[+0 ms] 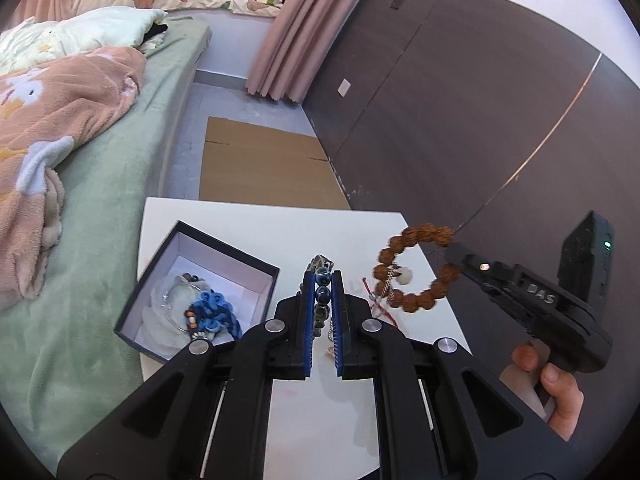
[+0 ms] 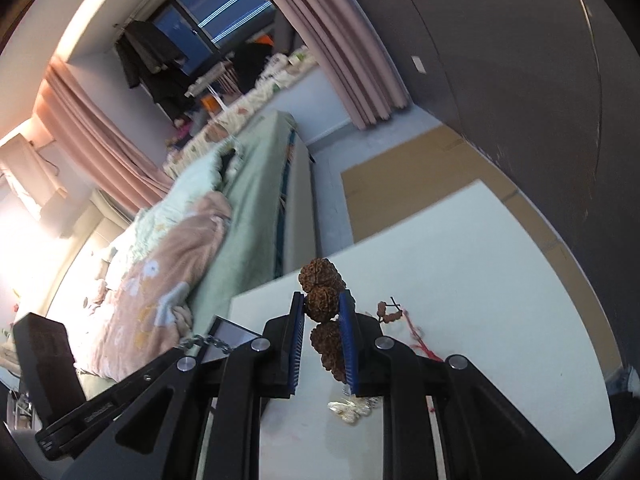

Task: Organize jewelry
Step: 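Lift the brown bead bracelet with the right tool toward the black box, then lower the brown bead bracelet into the black box and open the right tool, then close the left tool on the silver chain charm while the right tool approaches the red string bracelet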

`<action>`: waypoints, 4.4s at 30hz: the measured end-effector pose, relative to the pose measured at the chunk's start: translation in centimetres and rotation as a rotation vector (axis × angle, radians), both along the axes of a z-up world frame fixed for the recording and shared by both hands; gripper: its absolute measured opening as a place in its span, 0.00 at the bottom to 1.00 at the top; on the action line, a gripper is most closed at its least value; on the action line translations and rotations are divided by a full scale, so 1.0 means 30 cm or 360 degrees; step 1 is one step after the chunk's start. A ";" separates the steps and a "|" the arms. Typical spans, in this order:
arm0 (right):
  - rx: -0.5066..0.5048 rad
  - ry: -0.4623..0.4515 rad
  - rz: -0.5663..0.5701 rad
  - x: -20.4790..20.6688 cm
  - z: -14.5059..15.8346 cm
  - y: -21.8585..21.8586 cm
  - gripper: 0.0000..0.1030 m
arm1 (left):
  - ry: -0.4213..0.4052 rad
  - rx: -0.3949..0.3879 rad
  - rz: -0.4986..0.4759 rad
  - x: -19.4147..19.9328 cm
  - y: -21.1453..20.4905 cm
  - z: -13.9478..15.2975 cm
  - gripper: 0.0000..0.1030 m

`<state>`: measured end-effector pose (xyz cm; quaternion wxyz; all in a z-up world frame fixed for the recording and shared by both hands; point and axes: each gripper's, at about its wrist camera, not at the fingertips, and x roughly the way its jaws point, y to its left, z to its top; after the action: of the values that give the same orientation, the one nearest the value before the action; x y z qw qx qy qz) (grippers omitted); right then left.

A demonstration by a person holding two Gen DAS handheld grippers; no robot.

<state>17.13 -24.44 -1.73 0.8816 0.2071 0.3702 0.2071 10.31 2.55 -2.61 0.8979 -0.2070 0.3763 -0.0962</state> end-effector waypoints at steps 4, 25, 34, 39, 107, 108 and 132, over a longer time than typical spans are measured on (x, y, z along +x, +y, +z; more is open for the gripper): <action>0.0022 -0.0099 0.0009 -0.035 0.061 0.009 0.16 | -0.0021 -0.0016 0.0032 -0.013 0.034 0.014 0.08; -0.0095 -0.0541 0.0131 -0.202 0.336 0.112 0.17 | -0.0064 -0.0070 0.0229 -0.049 0.217 0.035 0.09; -0.0314 -0.0719 0.0194 -0.239 0.457 0.255 0.17 | -0.0064 -0.0116 0.0250 -0.053 0.263 0.036 0.09; -0.0384 -0.0771 0.0204 -0.262 0.546 0.301 0.17 | -0.0030 -0.0164 0.0216 -0.042 0.276 0.017 0.09; -0.0267 0.0322 -0.0135 -0.062 -0.044 -0.105 0.69 | 0.0107 0.0017 0.0016 0.057 -0.051 -0.078 0.45; -0.0259 0.0344 -0.0149 -0.055 -0.053 -0.117 0.69 | 0.0118 0.0034 -0.0002 0.063 -0.072 -0.086 0.45; -0.0147 0.0437 -0.0231 -0.006 -0.078 -0.311 0.68 | 0.0340 0.0595 -0.0219 0.201 -0.470 -0.341 0.45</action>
<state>16.96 -33.78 -4.09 0.8439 0.2189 0.4804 0.0952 16.33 -11.56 -12.84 0.8671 -0.0197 0.4937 -0.0633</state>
